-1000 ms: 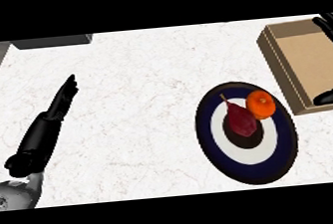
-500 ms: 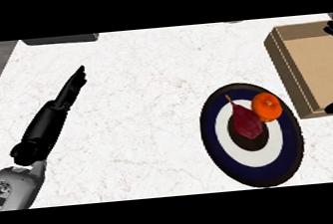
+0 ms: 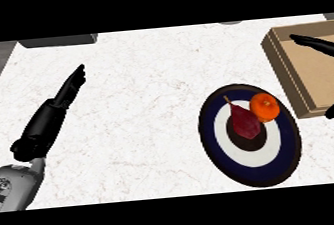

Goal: Pick the pear from the plate and place it in the cardboard box

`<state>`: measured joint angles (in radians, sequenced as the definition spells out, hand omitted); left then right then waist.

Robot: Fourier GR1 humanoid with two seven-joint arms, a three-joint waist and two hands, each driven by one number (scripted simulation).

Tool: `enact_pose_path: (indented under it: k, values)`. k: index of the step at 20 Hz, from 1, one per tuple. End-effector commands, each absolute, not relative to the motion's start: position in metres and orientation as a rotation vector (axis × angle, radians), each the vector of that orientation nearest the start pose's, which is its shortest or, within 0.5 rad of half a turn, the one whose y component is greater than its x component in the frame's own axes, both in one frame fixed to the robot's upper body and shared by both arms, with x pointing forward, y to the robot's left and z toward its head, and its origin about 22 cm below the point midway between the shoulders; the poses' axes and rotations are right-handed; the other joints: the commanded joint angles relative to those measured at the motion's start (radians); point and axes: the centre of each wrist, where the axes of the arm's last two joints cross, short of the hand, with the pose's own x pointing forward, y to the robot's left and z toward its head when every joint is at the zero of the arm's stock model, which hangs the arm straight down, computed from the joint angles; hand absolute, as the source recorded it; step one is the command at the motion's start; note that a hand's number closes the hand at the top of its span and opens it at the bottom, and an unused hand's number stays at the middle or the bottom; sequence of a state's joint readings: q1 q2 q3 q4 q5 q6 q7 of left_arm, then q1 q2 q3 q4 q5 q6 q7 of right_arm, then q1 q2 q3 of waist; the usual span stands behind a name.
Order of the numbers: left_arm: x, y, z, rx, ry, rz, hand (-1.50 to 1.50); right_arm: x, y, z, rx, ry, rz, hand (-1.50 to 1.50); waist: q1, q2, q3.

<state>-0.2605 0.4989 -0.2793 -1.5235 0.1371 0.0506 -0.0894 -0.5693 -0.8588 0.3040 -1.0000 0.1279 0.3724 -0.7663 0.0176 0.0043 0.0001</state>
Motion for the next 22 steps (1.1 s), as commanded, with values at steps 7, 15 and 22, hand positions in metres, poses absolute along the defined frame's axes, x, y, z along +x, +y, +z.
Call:
enact_pose_path:
  k: [7, 15, 22]
  values:
    - [0.289, 0.282, 0.069, 0.114, -1.746, -0.51, 0.0, 0.346, -0.32, 0.156, -0.155, -1.583, 1.608, -1.5, -0.022, -0.009, -0.001]
    - [0.292, 0.273, 0.061, 0.095, -1.744, -0.545, 0.0, 0.323, -0.284, 0.144, -0.176, -1.467, 1.638, -1.5, -0.022, -0.006, -0.001]
    - [0.289, 0.272, 0.069, 0.105, -1.735, -0.532, 0.0, 0.334, -0.279, 0.13, -0.253, -1.418, 1.635, -1.5, -0.01, -0.004, 0.0]
